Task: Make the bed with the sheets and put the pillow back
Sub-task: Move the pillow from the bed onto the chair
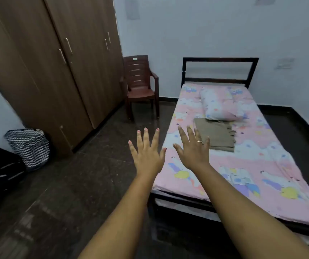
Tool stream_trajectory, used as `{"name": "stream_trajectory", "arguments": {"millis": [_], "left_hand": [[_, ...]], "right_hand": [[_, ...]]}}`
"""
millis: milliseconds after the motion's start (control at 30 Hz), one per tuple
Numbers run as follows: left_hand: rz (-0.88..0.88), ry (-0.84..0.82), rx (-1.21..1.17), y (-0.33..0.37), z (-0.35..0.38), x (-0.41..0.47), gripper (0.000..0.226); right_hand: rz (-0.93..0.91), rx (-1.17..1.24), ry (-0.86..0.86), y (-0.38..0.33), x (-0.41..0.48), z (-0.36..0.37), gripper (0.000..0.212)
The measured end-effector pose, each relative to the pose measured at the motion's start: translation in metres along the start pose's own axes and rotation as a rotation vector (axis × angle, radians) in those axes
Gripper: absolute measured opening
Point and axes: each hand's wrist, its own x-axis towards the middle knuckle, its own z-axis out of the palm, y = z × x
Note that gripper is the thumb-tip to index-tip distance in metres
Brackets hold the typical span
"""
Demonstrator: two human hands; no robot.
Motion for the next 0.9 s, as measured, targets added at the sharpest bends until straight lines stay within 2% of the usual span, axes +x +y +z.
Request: {"name": "stream_trajectory", "arguments": {"millis": [267,400,500,733,900], "left_hand": [[-0.005,-0.049,0.107,-0.147,0.006,0.068,0.067],[-0.024,-0.063,0.117,-0.206,0.006,0.095,0.068],[-0.066,-0.075,0.123,-0.241,0.013,0.121,0.068],[-0.112,-0.163,0.141,-0.307,0.053,0.206,0.066],[-0.133,-0.312,0.156,-0.349,0.079,0.293,0.064]], "right_hand": [[0.028,0.079,-0.096,-0.144,0.062,0.085,0.063],[-0.014,0.067,-0.128,-0.195,0.093,0.113,0.063],[-0.026,0.069,-0.121,-0.223,0.127,0.128,0.063],[-0.086,0.083,-0.247,-0.28,0.221,0.193,0.061],[-0.095,0.032,-0.396,-0.302,0.31,0.233,0.058]]}}
